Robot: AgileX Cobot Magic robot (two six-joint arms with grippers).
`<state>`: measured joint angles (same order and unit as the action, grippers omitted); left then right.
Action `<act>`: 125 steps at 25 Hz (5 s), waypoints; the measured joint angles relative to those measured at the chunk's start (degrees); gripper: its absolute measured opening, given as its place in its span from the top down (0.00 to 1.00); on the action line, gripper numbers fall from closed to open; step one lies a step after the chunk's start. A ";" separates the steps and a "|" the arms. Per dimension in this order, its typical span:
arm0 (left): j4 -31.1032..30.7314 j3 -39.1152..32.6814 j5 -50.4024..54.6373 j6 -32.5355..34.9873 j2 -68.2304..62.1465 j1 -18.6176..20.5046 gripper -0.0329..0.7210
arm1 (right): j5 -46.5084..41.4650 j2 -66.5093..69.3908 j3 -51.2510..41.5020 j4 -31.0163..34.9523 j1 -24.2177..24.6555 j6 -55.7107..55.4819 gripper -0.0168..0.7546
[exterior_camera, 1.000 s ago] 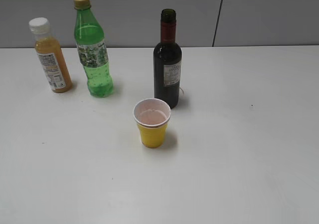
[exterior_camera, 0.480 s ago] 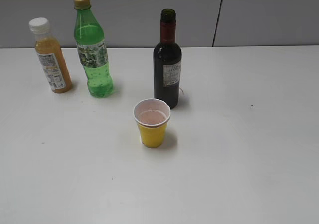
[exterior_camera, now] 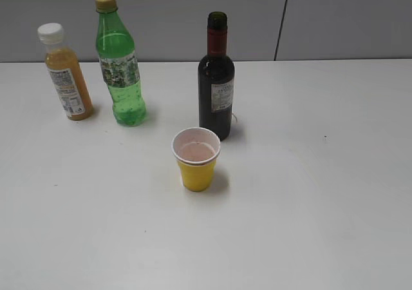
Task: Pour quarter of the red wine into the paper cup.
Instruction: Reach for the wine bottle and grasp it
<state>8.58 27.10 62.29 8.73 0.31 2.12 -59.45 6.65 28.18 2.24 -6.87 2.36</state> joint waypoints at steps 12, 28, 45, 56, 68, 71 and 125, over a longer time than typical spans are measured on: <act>0.00 0.00 0.00 0.00 0.00 0.00 0.35 | -0.06 -6.83 -0.04 -2.54 0.00 -6.11 0.21; 0.00 0.00 0.00 0.00 0.00 0.00 0.35 | -0.06 -6.83 -0.04 -2.72 0.00 -6.41 0.21; 0.04 0.00 0.00 0.00 0.00 0.00 0.35 | -0.10 -6.83 -0.04 -2.72 0.00 -6.47 0.21; 0.63 0.00 -0.09 0.00 0.00 0.00 0.26 | -0.10 -6.83 -0.04 -2.72 0.00 -6.47 0.21; 4.04 1.41 -15.16 5.41 -14.12 0.00 0.05 | -0.04 -6.83 -0.04 -2.72 0.00 -6.47 0.21; 4.37 1.47 -23.18 7.61 -20.21 0.00 0.05 | -0.04 -6.83 -0.04 -2.72 0.00 -6.54 0.21; -65.28 28.82 -115.80 -34.30 -113.59 -17.12 0.07 | -0.09 -6.83 -0.04 -2.72 0.00 -6.59 0.21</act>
<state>-56.71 55.91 -53.50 -25.58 -113.28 -15.00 -59.54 -0.18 28.14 -0.48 -6.87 -4.22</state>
